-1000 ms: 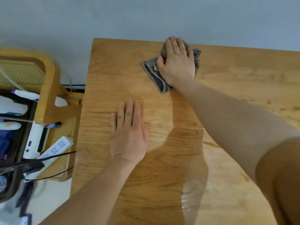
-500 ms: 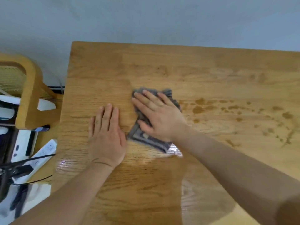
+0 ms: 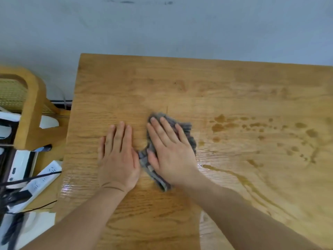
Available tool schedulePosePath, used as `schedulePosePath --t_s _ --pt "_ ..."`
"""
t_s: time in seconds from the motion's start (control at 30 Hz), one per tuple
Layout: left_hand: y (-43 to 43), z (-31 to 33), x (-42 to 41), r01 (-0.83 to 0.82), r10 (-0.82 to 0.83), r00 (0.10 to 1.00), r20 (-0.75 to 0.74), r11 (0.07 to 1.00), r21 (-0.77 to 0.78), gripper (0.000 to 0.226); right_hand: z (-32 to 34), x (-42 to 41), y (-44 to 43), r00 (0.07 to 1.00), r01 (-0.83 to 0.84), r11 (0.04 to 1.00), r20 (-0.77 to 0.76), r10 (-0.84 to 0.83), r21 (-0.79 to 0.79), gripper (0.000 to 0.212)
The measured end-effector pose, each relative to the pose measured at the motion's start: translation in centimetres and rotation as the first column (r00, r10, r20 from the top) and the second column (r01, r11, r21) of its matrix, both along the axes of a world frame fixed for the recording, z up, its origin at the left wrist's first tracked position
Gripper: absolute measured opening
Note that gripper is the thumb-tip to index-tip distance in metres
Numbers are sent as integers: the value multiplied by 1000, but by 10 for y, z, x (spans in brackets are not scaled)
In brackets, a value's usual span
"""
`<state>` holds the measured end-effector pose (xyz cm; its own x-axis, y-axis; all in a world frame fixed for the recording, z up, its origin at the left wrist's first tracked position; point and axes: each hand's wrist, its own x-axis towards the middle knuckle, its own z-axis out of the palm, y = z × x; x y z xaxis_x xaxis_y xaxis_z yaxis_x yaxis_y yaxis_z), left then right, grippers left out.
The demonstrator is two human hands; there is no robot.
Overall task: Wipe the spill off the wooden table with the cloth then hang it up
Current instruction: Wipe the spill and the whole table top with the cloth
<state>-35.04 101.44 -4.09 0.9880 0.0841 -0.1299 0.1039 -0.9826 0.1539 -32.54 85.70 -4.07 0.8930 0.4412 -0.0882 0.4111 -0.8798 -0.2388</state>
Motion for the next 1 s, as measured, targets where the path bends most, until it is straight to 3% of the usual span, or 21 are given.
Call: schedulePosePath --t_s 0.13,0.2,0.3,0.4,0.47,0.57,0.63,0.77,0.87,0.93,1.0 --pt "-2 2 -1 -10 10 1000 -5 1000 -16 60 0 -25 -40 961 -273 962 -60 271 -19 64" --pt "-3 1 0 -7 7 1000 -8 1000 -24 60 2 15 -58 960 -275 961 -59 273 -41 64" --pt "-3 1 1 -5 4 1000 -14 1000 -13 59 3 106 -81 998 66 995 19 -65 -75 65" --pt "-3 2 -1 16 -16 1000 -11 1000 -5 59 2 173 -73 916 400 911 -4 -402 -101 66" --pt "-3 1 1 14 -14 1000 -6 1000 2 60 -2 187 -28 890 456 888 12 -456 -63 66" --pt "-2 0 2 3 -3 1000 -5 1000 6 59 -4 168 61 987 157 988 37 -156 -5 63" --pt "-2 0 -1 -7 7 1000 4 1000 5 59 -1 150 96 1000 -17 1000 10 17 -4 61" --pt "0 1 1 -11 11 1000 23 1000 -11 58 1 146 41 983 -184 983 -13 184 -14 58" --pt "-1 1 2 -10 10 1000 17 1000 -15 58 0 166 -59 987 154 986 49 -151 -59 60" --pt "-1 1 1 -1 2 1000 11 1000 -21 59 4 180 -103 909 416 905 31 -415 -92 61" --pt "0 1 1 -9 9 1000 10 1000 -27 58 3 171 -89 853 521 850 51 -519 -75 63"
